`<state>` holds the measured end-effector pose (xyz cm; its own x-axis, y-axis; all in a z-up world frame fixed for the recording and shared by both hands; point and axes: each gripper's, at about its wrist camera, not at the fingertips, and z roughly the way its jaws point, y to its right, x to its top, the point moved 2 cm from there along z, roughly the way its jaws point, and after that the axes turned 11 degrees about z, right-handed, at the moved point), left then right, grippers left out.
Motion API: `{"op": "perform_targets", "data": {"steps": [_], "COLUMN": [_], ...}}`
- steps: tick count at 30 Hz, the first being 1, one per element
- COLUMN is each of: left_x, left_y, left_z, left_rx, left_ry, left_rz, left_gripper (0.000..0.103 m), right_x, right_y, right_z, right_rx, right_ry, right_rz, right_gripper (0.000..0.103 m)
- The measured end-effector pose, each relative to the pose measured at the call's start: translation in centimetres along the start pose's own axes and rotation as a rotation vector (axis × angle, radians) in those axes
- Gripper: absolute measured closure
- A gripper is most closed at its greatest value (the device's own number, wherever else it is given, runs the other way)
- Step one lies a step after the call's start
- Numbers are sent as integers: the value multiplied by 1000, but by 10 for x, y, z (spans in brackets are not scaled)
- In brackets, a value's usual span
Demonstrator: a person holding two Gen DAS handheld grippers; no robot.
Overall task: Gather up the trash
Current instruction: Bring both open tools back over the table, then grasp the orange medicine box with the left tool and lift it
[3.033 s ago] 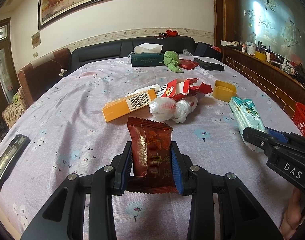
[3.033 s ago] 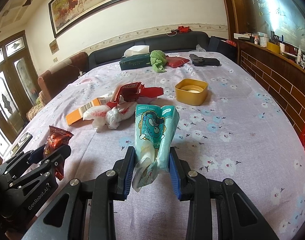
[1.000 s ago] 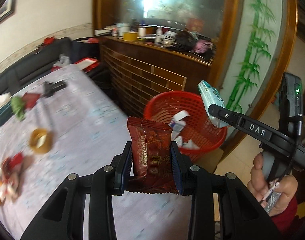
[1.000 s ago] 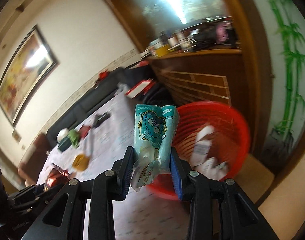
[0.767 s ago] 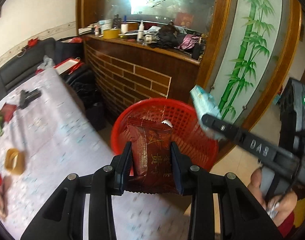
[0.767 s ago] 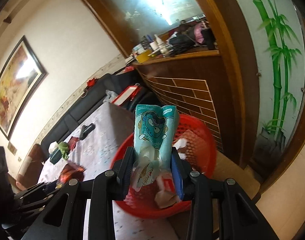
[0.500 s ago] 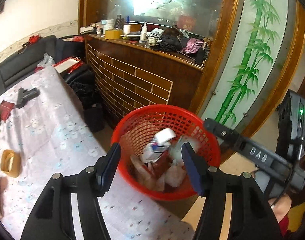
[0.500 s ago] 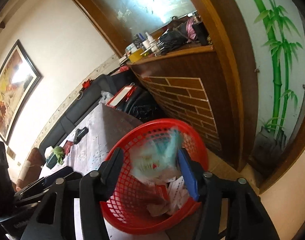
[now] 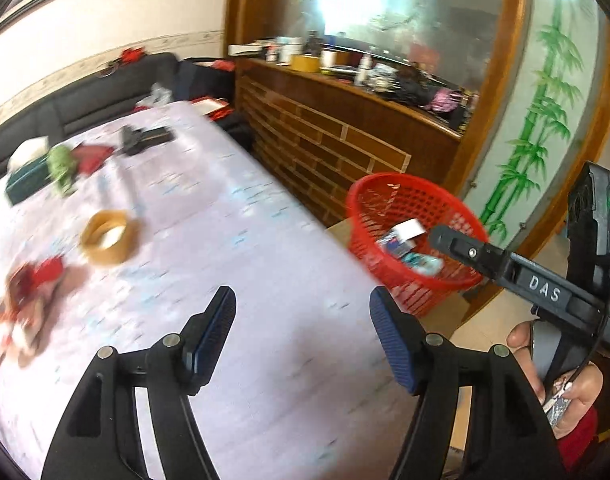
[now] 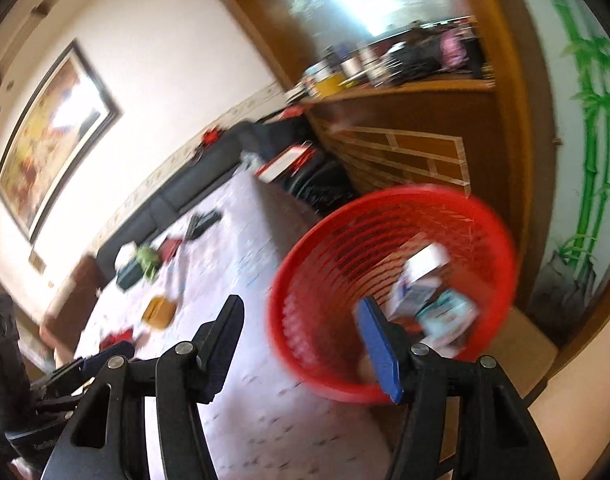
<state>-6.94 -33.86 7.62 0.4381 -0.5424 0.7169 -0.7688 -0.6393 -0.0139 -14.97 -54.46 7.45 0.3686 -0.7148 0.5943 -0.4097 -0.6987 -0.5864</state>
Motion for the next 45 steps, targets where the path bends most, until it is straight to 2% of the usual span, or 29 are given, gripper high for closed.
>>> {"op": "perform_targets", "data": {"steps": [7,11,15,20,23,25,29,31,33,38,40,43,45], "left_x": [-42,-67,-90,-107,-112,-116,-129,-137,-140,-142,-140,-136,-132], "left_y": [-67,-115,-183,-266,-313,-343,-382,-390,-386,-350,-326,-306,-301], "left_z": [-34,-60,-84,-96,-88,-79,-53,-45,-46,-57,-64,-64,-60], "left_rx": [84,170,244,325,267,257,171,92,47,-61,-57,-19,46], "left_ry": [-9,-9,-29,-70,-75,-70,-126,-133,-125,-140,-137,-150,-153], "left_rz": [-109,-148,-231,-305,-379,-444,-553,-608,-620,-510,-423,-365,-345], "left_gripper": [35,35,35,35,34,33,33,33,33,33,22,22,22], "right_x": [-54,-80,-98,-109,-113,-116,-123,-125,-126,-127,-128,-131,-134], "right_y": [-63,-90,-105,-118,-125,-130,-136,-137,-138,-140,-142,-146,-149], "right_z": [28,37,42,48,48,51,54,55,56,59,61,63,64], "right_rx": [64,85,91,93,93,91,82,77,72,72,77,91,94], "right_ry": [-119,-166,-199,-221,-226,-231,-243,-247,-250,-258,-263,-269,-271], "right_rz": [-132,-201,-243,-264,-275,-286,-304,-308,-312,-312,-312,-316,-324], "right_gripper": [39,39,39,38,38,38,38,38,38,37,37,37,37]}}
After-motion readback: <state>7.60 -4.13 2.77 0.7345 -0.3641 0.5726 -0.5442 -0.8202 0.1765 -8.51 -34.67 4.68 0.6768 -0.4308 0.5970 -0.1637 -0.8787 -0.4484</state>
